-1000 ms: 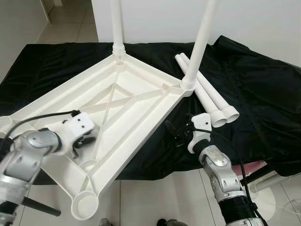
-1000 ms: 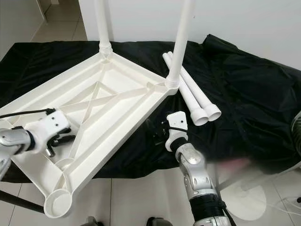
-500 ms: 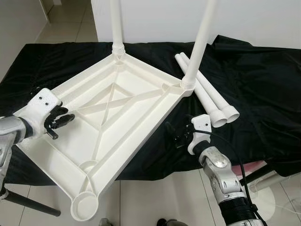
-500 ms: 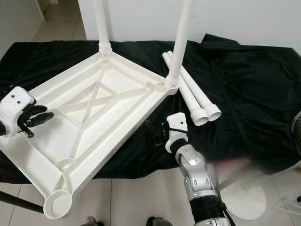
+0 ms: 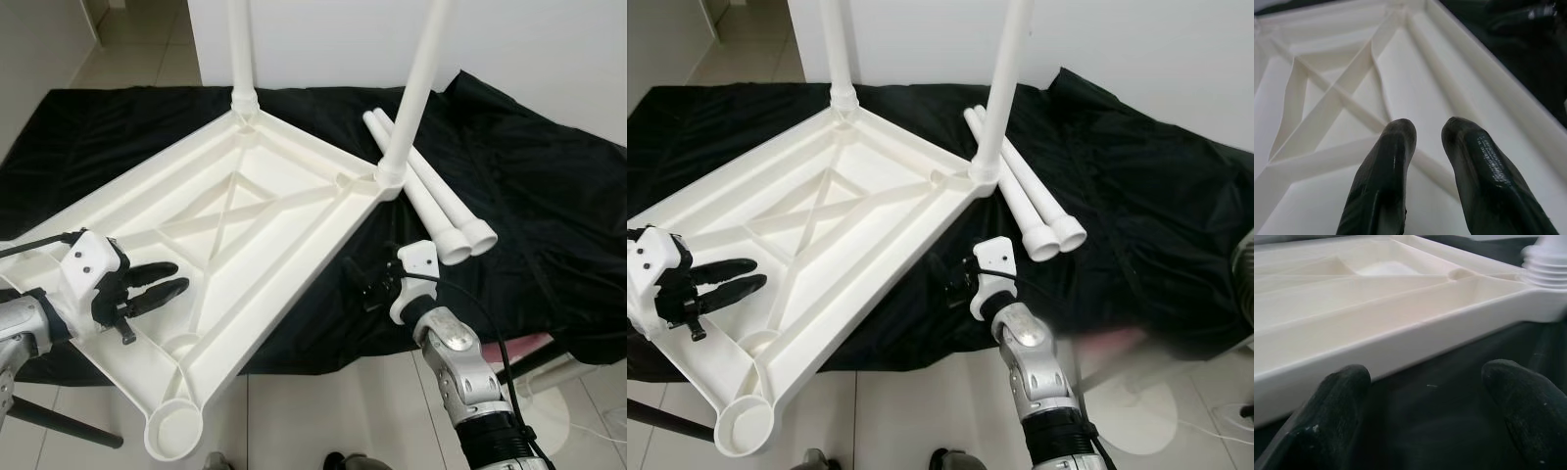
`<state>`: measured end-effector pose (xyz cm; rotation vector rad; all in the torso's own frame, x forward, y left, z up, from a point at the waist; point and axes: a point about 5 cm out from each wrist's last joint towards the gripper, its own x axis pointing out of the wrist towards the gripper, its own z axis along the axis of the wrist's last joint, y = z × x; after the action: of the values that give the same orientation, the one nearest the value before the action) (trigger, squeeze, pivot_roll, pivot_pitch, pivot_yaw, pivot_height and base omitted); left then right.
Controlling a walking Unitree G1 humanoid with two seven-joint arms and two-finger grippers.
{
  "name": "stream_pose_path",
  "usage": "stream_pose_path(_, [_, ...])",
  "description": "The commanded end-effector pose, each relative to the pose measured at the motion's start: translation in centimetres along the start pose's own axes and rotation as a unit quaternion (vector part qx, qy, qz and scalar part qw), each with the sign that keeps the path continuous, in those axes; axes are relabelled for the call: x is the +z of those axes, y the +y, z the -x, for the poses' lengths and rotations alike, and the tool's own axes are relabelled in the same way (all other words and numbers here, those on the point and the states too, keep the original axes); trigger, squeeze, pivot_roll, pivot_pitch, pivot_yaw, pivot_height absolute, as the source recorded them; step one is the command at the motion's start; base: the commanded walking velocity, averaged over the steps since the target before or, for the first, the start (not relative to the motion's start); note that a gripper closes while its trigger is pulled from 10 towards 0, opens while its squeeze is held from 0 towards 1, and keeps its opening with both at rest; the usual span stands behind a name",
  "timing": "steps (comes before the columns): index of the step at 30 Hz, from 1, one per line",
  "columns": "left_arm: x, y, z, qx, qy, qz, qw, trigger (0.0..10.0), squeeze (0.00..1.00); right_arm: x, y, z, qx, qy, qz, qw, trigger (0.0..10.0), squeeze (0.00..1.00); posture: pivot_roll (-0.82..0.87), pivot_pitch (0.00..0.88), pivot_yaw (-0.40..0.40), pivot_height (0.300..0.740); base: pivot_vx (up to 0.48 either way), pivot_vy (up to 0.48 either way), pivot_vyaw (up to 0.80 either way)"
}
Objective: Building children table
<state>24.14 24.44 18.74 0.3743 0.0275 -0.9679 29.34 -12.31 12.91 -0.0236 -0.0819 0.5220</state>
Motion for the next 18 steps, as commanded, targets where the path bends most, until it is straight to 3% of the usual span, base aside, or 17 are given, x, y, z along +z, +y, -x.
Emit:
stream_pose_path(1, [0.4, -0.9, 0.5, -0.075, -0.014, -0.019, 0.997, 10.0, 0.00, -0.2, 1.1, 0.3, 0.047, 0.003, -0.024, 0.999, 10.0, 0.00, 0.03, 0.131, -0.051, 0.740, 0.000, 0.000, 0.00])
stream_pose_path(9, [-0.8, -1.5, 2.0, -0.132, 0.027, -0.055, 0.989, 10.0, 0.00, -0.4, 1.2, 0.7, 0.060, 0.013, -0.016, 0.998, 10.0, 0.00, 0.04, 0.137, -0.053, 0.740, 0.000, 0.000, 0.00])
stream_pose_path(10, [-1.0, -1.6, 2.6, -0.153, 0.037, -0.061, 0.986, 10.0, 0.07, -0.6, 1.2, 0.9, 0.062, 0.019, -0.012, 0.998, 10.0, 0.00, 0.04, 0.136, -0.052, 0.740, 0.000, 0.000, 0.00])
stream_pose_path(12, [-0.9, -1.6, 2.7, -0.155, 0.037, -0.061, 0.985, 10.0, 0.07, -0.7, 1.2, 0.9, 0.062, 0.021, -0.011, 0.998, 10.0, 0.00, 0.04, 0.136, -0.052, 0.740, 0.000, 0.000, 0.00])
stream_pose_path(13, [-1.1, -1.5, 2.8, -0.158, 0.043, -0.064, 0.984, 10.0, 0.49, -0.8, 1.1, 0.9, 0.060, 0.022, -0.012, 0.998, 10.0, 0.00, 0.04, 0.135, -0.048, 0.740, 0.000, 0.000, 0.00])
stream_pose_path(14, [-1.4, -1.5, 2.9, -0.165, 0.052, -0.065, 0.983, 10.0, 0.81, -0.8, 1.1, 1.0, 0.059, 0.022, -0.012, 0.998, 10.0, 0.00, 0.04, 0.135, -0.048, 0.740, 0.000, 0.000, 0.00])
stream_pose_path(18, [-1.6, -1.4, 3.0, -0.170, 0.058, -0.065, 0.982, 10.0, 0.81, -0.8, 1.1, 1.0, 0.059, 0.022, -0.013, 0.998, 10.0, 0.00, 0.04, 0.135, -0.048, 0.740, 0.000, 0.000, 0.00])
